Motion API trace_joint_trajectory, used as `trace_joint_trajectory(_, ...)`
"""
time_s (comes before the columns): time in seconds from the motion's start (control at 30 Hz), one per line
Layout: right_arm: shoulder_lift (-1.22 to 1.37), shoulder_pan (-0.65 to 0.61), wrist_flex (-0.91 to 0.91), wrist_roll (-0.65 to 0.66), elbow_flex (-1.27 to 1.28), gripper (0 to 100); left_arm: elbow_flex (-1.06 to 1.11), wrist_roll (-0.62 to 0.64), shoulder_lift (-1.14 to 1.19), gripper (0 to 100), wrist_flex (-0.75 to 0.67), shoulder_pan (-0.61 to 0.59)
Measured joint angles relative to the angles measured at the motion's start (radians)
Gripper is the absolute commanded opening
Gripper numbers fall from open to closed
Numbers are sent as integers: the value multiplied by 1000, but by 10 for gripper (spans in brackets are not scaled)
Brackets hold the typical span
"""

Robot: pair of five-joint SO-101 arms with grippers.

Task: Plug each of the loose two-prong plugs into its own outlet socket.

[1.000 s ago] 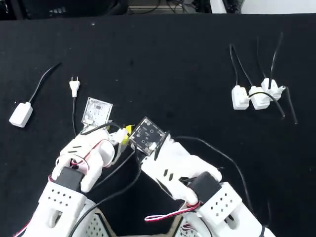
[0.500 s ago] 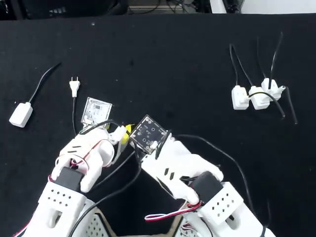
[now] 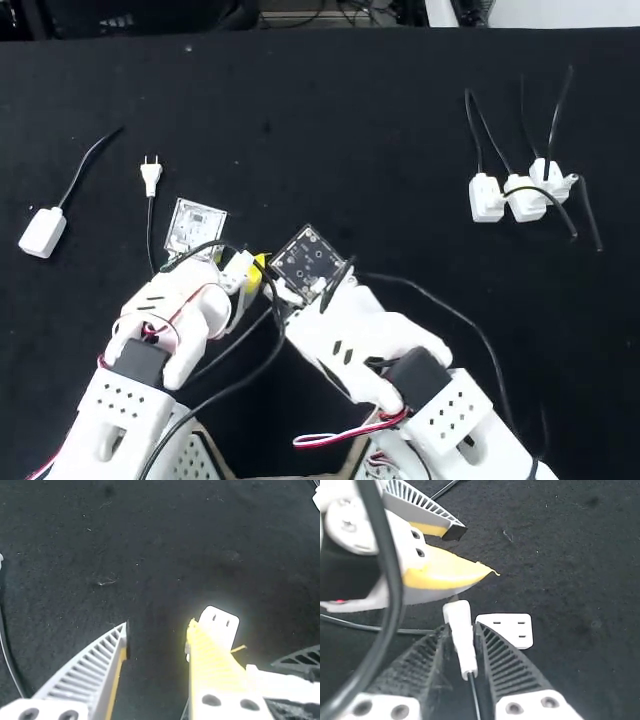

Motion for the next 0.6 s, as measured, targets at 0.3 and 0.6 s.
trace_joint_trajectory(0.3, 0, 0, 0, -11, 0, 11, 0, 0, 0, 198, 0, 0)
trace_joint_trajectory(0.6, 0, 18, 0, -52, -2, 11, 9, 14, 9, 198, 8, -2)
